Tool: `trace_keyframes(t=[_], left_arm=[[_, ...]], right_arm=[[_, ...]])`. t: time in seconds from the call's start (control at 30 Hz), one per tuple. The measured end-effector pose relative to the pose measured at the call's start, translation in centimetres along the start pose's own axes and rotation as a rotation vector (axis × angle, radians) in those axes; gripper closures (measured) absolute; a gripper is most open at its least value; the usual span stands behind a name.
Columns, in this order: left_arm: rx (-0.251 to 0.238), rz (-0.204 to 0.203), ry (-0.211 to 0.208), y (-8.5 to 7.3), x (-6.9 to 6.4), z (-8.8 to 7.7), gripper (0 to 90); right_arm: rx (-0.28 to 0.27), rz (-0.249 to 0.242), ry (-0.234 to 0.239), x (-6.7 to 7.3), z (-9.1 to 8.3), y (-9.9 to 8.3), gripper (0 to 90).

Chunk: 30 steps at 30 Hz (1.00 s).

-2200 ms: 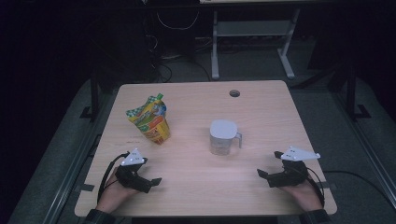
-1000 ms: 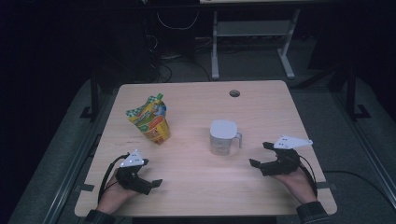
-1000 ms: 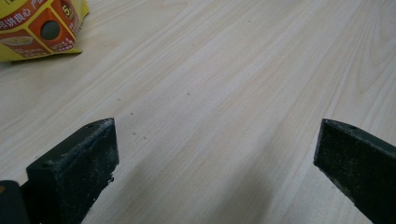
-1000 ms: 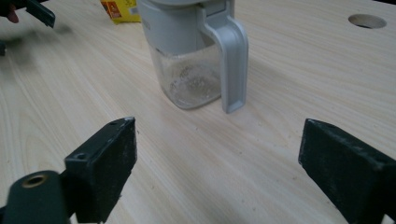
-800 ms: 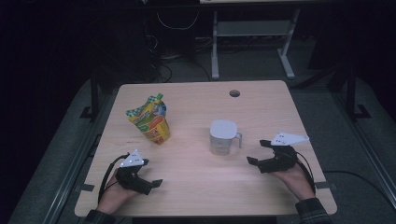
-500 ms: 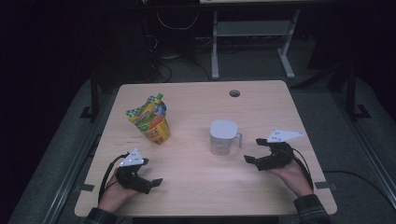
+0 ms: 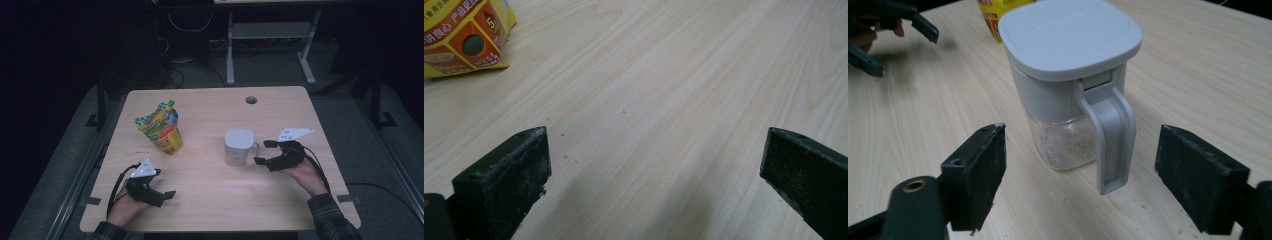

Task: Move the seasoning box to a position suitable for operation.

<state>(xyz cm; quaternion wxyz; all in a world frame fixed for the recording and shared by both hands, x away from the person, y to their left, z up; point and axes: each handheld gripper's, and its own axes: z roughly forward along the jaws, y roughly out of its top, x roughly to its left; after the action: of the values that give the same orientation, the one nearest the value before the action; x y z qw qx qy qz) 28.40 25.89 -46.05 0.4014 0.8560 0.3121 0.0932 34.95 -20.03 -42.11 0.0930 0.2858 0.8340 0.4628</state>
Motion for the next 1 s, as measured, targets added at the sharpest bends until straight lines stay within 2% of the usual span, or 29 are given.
trace_keyframes(t=[0.2,0.23,0.33,0.5,0.63,0.67,0.83,0.87,1.0], left_arm=[[0.001,0.0,-0.005,0.0,-0.1,0.0,0.0],[0.003,0.004,-0.006,0.0,-0.2,0.0,0.0],[0.004,0.007,-0.011,0.1,-0.3,0.1,0.0],[0.003,0.008,-0.013,0.1,-0.3,0.1,0.0],[0.002,0.009,-0.015,0.1,-0.3,0.1,0.0],[0.003,0.008,-0.016,0.1,-0.3,0.1,0.0],[0.003,0.007,-0.019,0.1,-0.4,0.1,0.0],[0.003,0.007,-0.019,0.1,-0.4,0.1,0.0],[0.002,0.006,-0.023,0.1,-0.4,0.1,0.0]], right_arm=[[0.004,-0.019,0.004,-0.7,0.4,0.7,28.5],[-0.015,-0.019,0.013,-0.9,0.5,0.8,30.7],[-0.003,-0.018,0.035,-1.5,1.1,1.2,35.2],[-0.007,-0.038,0.059,-1.7,1.8,1.6,39.6],[0.009,-0.042,0.058,-1.8,2.2,1.4,42.3],[0.004,-0.044,0.063,-1.9,2.2,1.3,46.2],[0.005,-0.044,0.071,-1.9,2.1,1.3,53.7],[0.006,-0.048,0.073,-1.9,2.0,1.2,59.8],[0.01,-0.053,0.088,-1.7,1.8,1.2,61.6]])
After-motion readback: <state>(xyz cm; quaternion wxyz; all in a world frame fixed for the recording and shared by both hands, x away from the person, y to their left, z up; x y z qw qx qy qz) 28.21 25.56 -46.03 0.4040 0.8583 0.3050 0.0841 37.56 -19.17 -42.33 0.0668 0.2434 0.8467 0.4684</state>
